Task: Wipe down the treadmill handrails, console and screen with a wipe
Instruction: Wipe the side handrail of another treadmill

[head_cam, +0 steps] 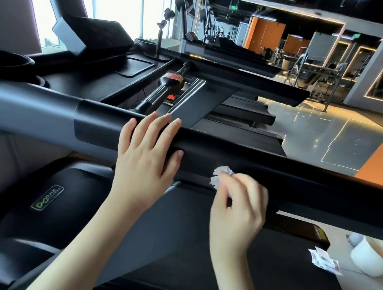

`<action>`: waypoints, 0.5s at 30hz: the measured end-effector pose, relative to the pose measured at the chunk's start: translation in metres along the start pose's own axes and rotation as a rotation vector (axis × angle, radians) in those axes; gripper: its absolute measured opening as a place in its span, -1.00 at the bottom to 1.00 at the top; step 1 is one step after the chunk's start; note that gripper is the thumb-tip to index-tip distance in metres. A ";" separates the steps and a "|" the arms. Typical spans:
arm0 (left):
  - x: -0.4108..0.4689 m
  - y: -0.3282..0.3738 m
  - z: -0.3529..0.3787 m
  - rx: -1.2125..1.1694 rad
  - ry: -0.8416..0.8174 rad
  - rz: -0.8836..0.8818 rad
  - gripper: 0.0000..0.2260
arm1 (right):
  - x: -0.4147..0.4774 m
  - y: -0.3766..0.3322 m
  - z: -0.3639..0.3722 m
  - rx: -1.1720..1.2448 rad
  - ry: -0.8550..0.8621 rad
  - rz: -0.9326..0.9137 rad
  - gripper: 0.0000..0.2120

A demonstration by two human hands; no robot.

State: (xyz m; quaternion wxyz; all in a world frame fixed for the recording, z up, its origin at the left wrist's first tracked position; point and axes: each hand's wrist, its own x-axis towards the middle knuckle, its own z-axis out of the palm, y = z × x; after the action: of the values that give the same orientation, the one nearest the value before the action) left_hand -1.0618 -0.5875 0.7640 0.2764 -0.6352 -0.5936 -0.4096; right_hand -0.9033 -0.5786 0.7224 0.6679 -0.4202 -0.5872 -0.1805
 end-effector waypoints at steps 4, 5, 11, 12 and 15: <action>0.000 0.001 -0.001 -0.004 -0.005 0.000 -0.57 | -0.018 -0.010 0.010 0.034 -0.154 -0.120 -0.84; 0.000 0.000 -0.001 -0.005 -0.010 0.003 -0.56 | -0.013 -0.008 0.010 0.039 -0.147 -0.134 -0.84; 0.000 0.001 -0.001 -0.010 0.001 0.000 -0.57 | 0.010 -0.008 0.010 0.031 0.070 -0.027 -0.85; -0.001 0.001 0.000 -0.011 0.002 -0.001 -0.57 | 0.005 -0.011 0.012 0.029 0.040 -0.045 -0.84; -0.001 0.000 -0.001 -0.018 -0.001 0.006 -0.58 | 0.003 -0.015 0.014 0.025 -0.032 -0.124 -0.84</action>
State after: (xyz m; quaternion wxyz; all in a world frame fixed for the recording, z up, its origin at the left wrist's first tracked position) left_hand -1.0614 -0.5883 0.7639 0.2717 -0.6395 -0.5882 -0.4139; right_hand -0.9224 -0.5761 0.7296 0.6513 -0.3773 -0.6249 -0.2074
